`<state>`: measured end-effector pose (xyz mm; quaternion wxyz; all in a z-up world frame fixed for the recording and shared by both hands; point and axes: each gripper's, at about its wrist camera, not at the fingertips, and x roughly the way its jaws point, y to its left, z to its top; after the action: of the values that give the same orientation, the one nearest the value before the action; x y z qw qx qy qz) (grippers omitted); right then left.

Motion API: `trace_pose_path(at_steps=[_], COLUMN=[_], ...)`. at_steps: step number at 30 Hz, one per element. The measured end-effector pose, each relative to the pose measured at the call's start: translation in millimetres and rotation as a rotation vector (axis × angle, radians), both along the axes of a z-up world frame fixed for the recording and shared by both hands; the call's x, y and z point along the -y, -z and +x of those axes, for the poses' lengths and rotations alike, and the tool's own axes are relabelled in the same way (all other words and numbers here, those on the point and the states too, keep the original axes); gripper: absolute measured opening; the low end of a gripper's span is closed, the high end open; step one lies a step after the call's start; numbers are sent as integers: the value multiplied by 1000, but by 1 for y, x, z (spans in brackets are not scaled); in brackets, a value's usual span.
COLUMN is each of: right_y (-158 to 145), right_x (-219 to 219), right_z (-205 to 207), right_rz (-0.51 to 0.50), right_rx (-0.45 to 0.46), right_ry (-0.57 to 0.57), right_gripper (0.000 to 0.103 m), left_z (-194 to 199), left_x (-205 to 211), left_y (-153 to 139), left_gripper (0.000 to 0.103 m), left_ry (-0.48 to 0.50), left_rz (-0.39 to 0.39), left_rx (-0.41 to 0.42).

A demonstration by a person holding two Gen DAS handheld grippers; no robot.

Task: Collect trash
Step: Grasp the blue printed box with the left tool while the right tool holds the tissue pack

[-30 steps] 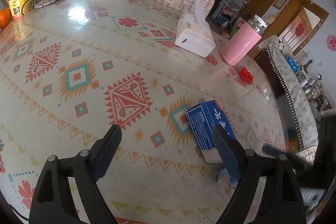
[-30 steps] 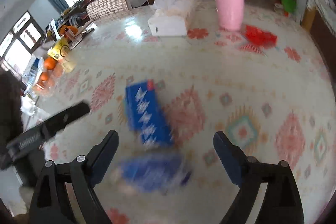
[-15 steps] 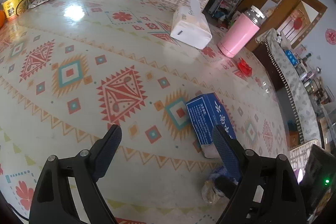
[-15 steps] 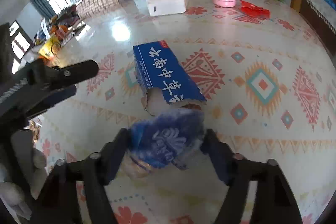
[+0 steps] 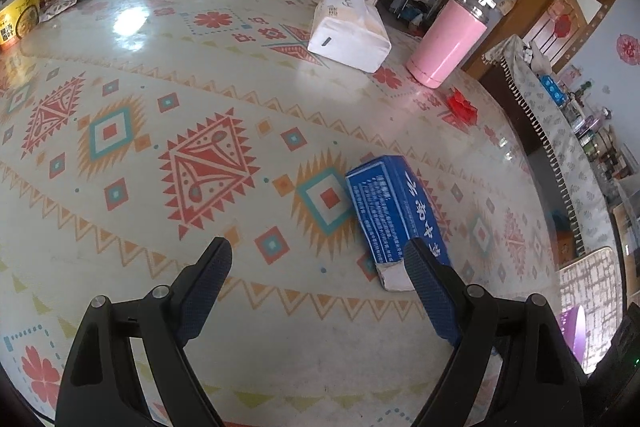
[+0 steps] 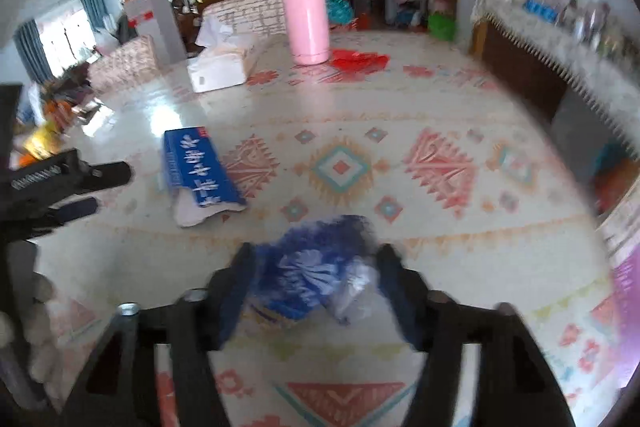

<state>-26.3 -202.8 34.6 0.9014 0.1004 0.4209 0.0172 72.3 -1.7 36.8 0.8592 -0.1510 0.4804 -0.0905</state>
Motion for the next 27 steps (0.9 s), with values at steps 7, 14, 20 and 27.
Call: trace_pose_path(at_steps=[7, 14, 20, 27], right_y=[11, 12, 15, 16], right_x=[-13, -28, -3, 32], right_z=[8, 4, 6, 6], right_rz=[-15, -41, 40, 101], right_rx=[-2, 48, 50, 34], right_ry=[-37, -115, -71, 59], right_gripper=[84, 71, 64, 65], left_z=[0, -1, -4, 6], left_x=[7, 18, 32, 39], left_y=[4, 9, 15, 18], left_gripper=[87, 87, 87, 87], left_ry=[15, 47, 92, 107], left_rz=[6, 13, 8, -44], left_rx=[2, 6, 12, -39])
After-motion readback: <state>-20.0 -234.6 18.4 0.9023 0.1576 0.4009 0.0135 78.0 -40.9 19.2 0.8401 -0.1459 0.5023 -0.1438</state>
